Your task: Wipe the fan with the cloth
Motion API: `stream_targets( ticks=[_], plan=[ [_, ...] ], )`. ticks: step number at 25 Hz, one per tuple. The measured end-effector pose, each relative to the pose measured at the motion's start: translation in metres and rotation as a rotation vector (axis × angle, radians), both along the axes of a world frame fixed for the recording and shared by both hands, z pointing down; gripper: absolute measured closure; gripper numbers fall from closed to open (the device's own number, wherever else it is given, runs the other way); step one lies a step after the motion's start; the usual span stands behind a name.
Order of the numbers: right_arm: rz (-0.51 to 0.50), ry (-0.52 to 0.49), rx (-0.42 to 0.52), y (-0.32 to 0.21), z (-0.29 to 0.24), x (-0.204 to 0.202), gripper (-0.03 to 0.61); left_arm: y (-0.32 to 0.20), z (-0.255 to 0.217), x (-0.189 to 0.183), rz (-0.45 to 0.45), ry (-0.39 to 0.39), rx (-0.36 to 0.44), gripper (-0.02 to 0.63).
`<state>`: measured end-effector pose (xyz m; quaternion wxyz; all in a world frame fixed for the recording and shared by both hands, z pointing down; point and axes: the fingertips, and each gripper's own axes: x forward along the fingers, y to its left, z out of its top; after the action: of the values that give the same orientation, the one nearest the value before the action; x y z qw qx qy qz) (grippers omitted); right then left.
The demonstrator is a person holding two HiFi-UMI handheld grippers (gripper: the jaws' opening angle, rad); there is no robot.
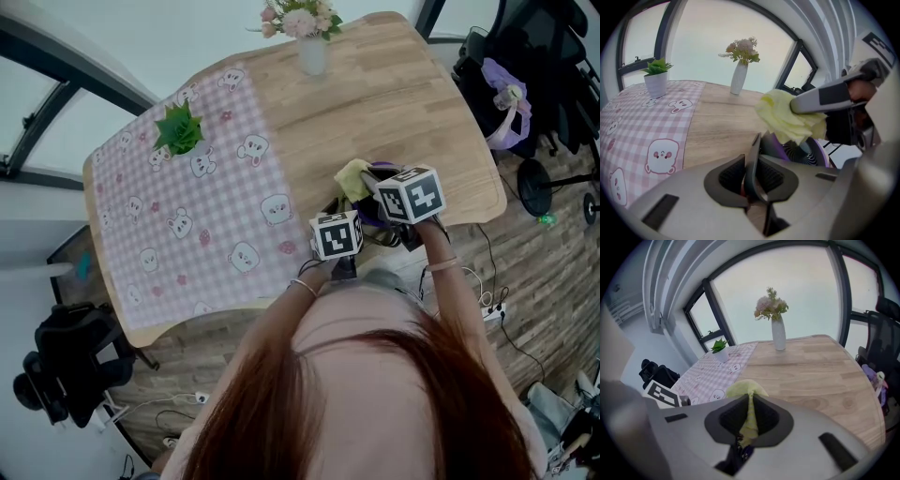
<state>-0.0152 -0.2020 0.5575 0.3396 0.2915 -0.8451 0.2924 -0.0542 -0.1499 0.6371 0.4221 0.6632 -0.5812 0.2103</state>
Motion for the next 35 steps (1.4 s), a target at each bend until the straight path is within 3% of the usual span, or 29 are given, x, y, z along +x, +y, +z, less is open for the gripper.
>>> stream_targets(
  ticks=[6,12,21,35],
  plan=[
    [0.091,-0.018,0.052,-0.005,-0.023,0.036,0.554,-0.001,0.0,0.0,-0.002,-0.001,0.003,0.552],
    [0.095,0.037,-0.008,0.019,0.003,0.061,0.554,0.0,0.0,-0.001,-0.003,-0.001,0.006,0.552],
    [-0.004,0.15,-0.034,0.043,0.033,0.053,0.554,-0.001,-0.001,0.0,-0.002,-0.002,0.005,0.552],
    [0.045,0.175,-0.008,0.022,0.037,0.052,0.554,-0.002,0.0,-0.001,0.02,-0.01,0.004,0.552]
  ],
)
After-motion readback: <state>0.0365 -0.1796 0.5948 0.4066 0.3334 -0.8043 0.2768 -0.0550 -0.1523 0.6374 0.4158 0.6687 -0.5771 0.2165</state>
